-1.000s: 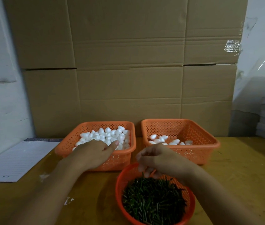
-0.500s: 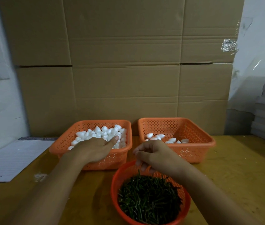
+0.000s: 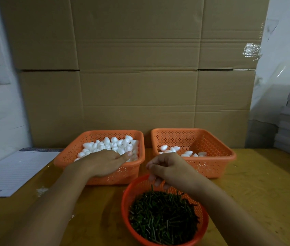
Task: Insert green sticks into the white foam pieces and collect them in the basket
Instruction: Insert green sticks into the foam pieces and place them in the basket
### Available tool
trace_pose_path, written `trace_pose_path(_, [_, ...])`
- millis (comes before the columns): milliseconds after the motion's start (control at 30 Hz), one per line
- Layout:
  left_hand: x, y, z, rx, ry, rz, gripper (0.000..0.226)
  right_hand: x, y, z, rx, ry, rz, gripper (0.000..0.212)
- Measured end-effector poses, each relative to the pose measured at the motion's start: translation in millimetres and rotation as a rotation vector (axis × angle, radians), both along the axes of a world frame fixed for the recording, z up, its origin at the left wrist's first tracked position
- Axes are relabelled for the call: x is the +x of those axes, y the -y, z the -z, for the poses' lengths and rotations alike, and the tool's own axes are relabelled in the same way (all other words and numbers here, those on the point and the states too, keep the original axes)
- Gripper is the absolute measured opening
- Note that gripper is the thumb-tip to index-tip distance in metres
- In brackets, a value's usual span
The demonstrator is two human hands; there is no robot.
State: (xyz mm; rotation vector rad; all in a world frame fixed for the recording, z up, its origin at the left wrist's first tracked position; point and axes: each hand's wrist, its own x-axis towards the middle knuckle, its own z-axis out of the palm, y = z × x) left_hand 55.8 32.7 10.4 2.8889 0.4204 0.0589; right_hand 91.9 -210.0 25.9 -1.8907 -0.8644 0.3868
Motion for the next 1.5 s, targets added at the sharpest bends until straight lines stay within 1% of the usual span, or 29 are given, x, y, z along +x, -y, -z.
trace_pose_path(33, [-0.2,0.1,-0.1,0.007,-0.002,0.004,0.049,0.4,0.2,0.1,0.001,0.002,0.0,0.014])
trace_pose_path(167, [-1.0,-1.8,0.7,0.047,-0.013,0.016,0.053,0.9,-0.4,0.5,0.006,0.006,-0.001,0.015])
trace_pose_path(267, [-1.2,-5.1,1.2,0.055,-0.029,0.047,0.078,1.7,-0.9,1.1,0.006,0.005,0.001,0.015])
trace_pose_path(300, [-1.6,-5.4,0.8,0.047,-0.032,0.047,0.083,2.3,-0.8,1.3,0.005,0.005,0.003,0.015])
trace_pose_path(400, [-2.9,-5.1,0.2,0.02,-0.045,0.032,0.088,3.3,0.0,1.8,0.0,0.008,0.003,0.014])
trace_pose_path(500, [-2.5,-4.1,0.3,0.049,-0.044,0.018,0.086,3.8,0.1,1.9,0.003,0.013,0.008,0.014])
trace_pose_path(633, [-4.1,-3.1,-0.5,0.027,-0.039,0.025,0.094,4.3,-0.1,1.8,0.002,0.013,0.018,0.014])
trace_pose_path(733, [-3.5,-2.3,-1.0,0.031,-0.032,0.032,0.091,4.3,0.1,2.4,0.005,0.006,0.019,0.014])
trace_pose_path(900, [-4.0,-2.5,-0.6,-0.008,-0.013,0.044,0.071,4.4,0.5,1.9,0.006,0.014,0.028,0.015])
trace_pose_path(1067, [-4.8,-1.4,-1.3,-0.008,0.008,0.037,0.066,3.8,0.8,1.8,0.006,0.015,0.033,0.015])
trace_pose_path(1133, [-5.7,-1.5,-0.9,-0.002,0.012,0.039,0.072,3.9,0.9,1.9,0.001,0.012,0.032,0.015])
trace_pose_path(1267, [-6.2,-2.1,-0.7,0.005,-0.002,0.027,0.106,4.4,1.8,2.6,-0.029,0.005,0.009,0.013])
trace_pose_path(1433, [-7.8,0.7,-1.5,0.01,-0.004,0.029,0.112,2.8,3.3,6.1,-0.193,0.044,-0.095,0.008])
trace_pose_path(1500, [-8.6,2.7,-2.7,-0.001,0.002,0.032,0.112,2.6,3.1,7.1,-0.293,0.089,-0.113,0.02])
